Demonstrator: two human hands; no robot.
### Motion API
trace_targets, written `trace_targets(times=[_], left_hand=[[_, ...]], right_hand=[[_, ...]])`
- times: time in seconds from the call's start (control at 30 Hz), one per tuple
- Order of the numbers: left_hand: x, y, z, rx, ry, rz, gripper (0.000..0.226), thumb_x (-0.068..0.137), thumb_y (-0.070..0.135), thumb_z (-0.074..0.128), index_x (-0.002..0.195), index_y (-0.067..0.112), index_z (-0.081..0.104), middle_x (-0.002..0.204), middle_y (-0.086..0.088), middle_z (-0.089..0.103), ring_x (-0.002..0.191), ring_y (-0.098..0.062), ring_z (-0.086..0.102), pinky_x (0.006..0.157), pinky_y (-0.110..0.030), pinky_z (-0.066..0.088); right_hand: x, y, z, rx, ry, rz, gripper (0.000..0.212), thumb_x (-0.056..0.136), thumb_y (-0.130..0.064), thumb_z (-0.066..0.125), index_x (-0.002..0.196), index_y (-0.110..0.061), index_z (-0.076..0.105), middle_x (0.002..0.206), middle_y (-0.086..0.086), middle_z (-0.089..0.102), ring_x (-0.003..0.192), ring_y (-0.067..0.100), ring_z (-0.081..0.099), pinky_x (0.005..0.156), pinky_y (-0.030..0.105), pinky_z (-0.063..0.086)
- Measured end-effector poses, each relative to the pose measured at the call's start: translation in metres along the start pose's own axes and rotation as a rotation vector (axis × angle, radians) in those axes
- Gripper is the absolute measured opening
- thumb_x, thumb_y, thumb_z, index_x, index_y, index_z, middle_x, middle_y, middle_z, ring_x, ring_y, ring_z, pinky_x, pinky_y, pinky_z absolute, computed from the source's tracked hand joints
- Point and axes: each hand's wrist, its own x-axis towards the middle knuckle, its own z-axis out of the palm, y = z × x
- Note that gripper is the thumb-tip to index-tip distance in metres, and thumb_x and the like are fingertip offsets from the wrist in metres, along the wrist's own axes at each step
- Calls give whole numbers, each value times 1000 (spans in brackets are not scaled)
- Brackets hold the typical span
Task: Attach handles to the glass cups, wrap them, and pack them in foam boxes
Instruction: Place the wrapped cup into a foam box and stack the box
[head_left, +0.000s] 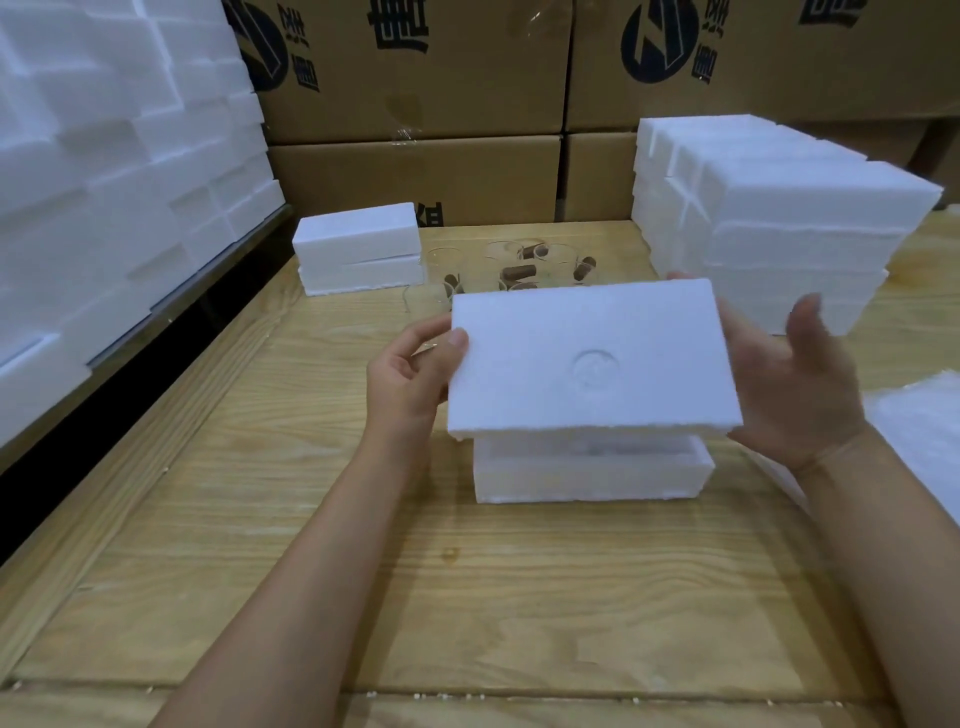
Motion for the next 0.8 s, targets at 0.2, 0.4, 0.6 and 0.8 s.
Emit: trace_targets(times=[0.2,0.4,0.6,0.8], left_hand=[[-8,1,3,113,-73,156,44,63,47,67,100,22,64,72,10,73,75,-7,70,75,-25,55],[-11,-2,5,172,-104,180,40,66,43,68,98,20,65,74,9,74,78,-10,69,80,-28,54],[-6,-13,3,164,-106,93,19,81,23,63,98,16,65,71,15,72,69,2,66,65,-13,50],[-1,-20,-1,193,-106,54,8,93,10,58,93,12,65,71,14,71,67,1,64,61,-12,47]], right_hand=[[2,8,-5,-305,197,-68,44,85,-24,34,107,-31,71,108,-4,71,98,16,69,69,27,57],[0,6,-10,-433,146,-26,33,69,-34,65,100,-24,74,99,1,73,87,17,71,61,26,57],[5,15,-16,-573,318,-33,34,76,-30,51,105,-17,65,93,3,74,82,18,71,61,25,56],[9,23,-22,-689,440,-51,25,79,-37,53,79,-28,76,82,-2,74,72,13,70,59,19,53]])
